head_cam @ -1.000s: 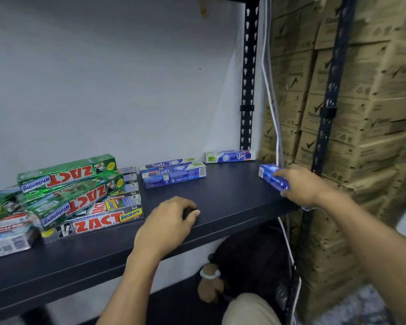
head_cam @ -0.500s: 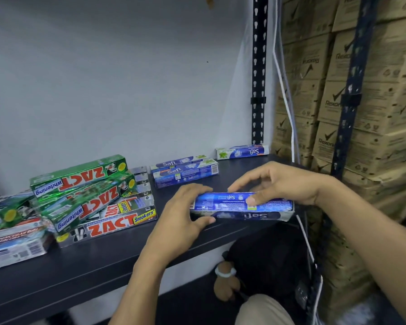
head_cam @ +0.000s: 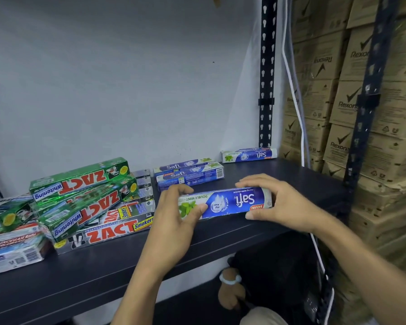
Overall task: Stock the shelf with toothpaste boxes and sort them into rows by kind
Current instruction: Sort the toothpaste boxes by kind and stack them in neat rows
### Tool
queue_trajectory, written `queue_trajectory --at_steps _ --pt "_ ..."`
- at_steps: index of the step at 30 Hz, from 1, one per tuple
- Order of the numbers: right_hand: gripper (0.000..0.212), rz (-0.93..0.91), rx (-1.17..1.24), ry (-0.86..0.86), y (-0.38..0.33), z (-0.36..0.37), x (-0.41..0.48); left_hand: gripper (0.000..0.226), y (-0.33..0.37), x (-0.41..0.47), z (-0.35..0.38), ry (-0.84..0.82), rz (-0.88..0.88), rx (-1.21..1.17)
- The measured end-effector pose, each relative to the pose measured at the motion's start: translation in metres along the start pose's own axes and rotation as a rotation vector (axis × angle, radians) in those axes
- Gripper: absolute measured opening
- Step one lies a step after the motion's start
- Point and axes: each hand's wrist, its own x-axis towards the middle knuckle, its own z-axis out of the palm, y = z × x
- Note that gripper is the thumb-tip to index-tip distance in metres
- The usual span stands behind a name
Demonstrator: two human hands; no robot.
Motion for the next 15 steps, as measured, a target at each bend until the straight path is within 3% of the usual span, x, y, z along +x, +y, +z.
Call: queue_trajectory --at_steps 3,8,11,15 --pt "0.062 -0.033 -0.074 0.165 0.003 0.015 -0.004 0.047 0.003 0.0 -0.001 0.09 -0.066 -0.109" --pt "0.059 -0.054 0.132 0.508 -0.009 0.044 -0.01 0.072 0.018 0.004 0.0 0.18 -0.203 -0.656" --pt "0.057 -0.026 0.238 0.667 -0.025 0.074 -0.003 0.059 0.03 0.012 0.024 0.066 -0.271 -0.841" --pt "0.049 -0.016 0.273 0.637 -0.038 0.088 0.001 0.029 0.039 0.038 0.043 0.08 -0.203 -0.692"
